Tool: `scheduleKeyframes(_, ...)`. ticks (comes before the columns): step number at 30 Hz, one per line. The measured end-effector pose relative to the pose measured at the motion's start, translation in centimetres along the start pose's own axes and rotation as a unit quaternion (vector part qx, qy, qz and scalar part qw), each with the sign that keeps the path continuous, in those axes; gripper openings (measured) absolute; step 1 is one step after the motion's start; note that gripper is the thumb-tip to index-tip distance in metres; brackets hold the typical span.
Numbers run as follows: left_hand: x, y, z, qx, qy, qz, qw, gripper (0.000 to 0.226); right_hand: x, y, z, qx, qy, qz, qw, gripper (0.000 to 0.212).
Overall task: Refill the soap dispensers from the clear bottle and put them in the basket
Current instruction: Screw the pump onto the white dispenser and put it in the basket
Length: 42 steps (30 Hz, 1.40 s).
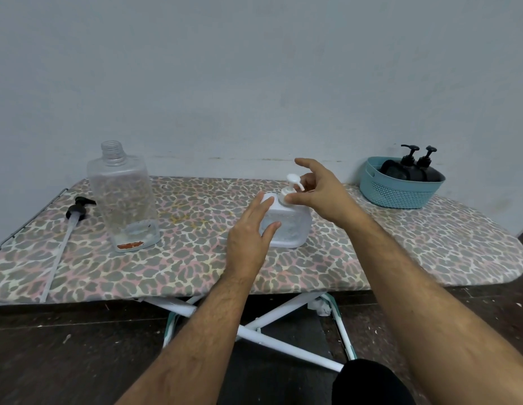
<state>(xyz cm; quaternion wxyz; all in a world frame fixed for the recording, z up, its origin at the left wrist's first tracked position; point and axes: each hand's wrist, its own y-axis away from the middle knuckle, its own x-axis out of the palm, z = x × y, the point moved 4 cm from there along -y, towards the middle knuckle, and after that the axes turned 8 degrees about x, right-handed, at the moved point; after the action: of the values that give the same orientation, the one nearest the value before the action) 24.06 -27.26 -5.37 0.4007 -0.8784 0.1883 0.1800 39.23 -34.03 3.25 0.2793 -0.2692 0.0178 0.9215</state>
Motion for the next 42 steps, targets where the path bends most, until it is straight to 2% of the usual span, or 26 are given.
scheduleKeyframes(3,0.1,0.0,0.0,0.001,0.005,0.000,1.000,0.051,0.5,0.3,0.2,-0.018,0.040,-0.015,0.999,0.080)
scheduleKeyframes(8,0.1,0.0,0.0,0.003,0.004,-0.004,1.000,0.051,0.0,-0.1,0.0,-0.009,-0.021,0.060,0.998,0.086)
scheduleKeyframes(11,0.0,0.0,-0.1,0.002,0.000,-0.006,1.000,0.051,-0.1,-0.2,0.0,-0.001,-0.043,0.100,0.994,0.082)
scheduleKeyframes(13,0.1,0.0,0.0,0.005,-0.001,-0.003,1.000,0.052,0.1,-0.1,0.0,0.000,-0.033,0.077,0.996,0.074)
scheduleKeyframes(17,0.1,0.0,0.0,0.010,-0.008,0.005,1.000,0.050,0.9,0.0,-0.3,-0.008,0.021,-0.020,1.000,0.064)
scheduleKeyframes(19,0.0,0.0,-0.1,0.007,-0.010,0.005,1.000,0.050,1.3,0.1,-0.2,-0.015,0.026,-0.029,0.999,0.064)
scheduleKeyframes(22,0.0,-0.1,-0.1,0.004,-0.006,0.001,1.000,0.050,1.2,0.0,0.1,-0.002,0.021,0.007,1.000,0.065)
scheduleKeyframes(24,0.0,-0.1,-0.1,0.005,-0.001,0.001,1.000,0.050,0.9,-0.1,0.0,0.015,0.002,0.046,0.999,0.052)
scheduleKeyframes(27,0.0,0.0,-0.1,0.006,0.004,0.001,1.000,0.051,0.6,0.2,0.1,0.030,-0.018,0.114,0.993,0.021)
scheduleKeyframes(29,0.0,0.0,-0.1,0.005,0.003,0.003,1.000,0.051,0.5,0.3,0.1,0.027,0.008,0.111,0.993,0.013)
scheduleKeyframes(31,0.0,-0.1,-0.2,0.004,0.001,0.003,1.000,0.052,0.5,0.2,-0.1,0.021,0.038,0.069,0.997,0.015)
scheduleKeyframes(35,-0.1,0.0,-0.3,0.006,0.002,0.005,1.000,0.050,1.2,0.4,-0.3,-0.012,0.124,-0.031,0.992,0.038)
scheduleKeyframes(39,-0.1,0.1,-0.3,0.005,0.015,0.001,1.000,0.051,1.7,0.7,-0.4,0.003,0.076,0.040,0.996,0.039)
scheduleKeyframes(42,-0.1,0.1,-0.2,0.007,0.011,0.000,1.000,0.051,0.8,0.4,-0.3,0.028,-0.003,0.061,0.998,0.025)
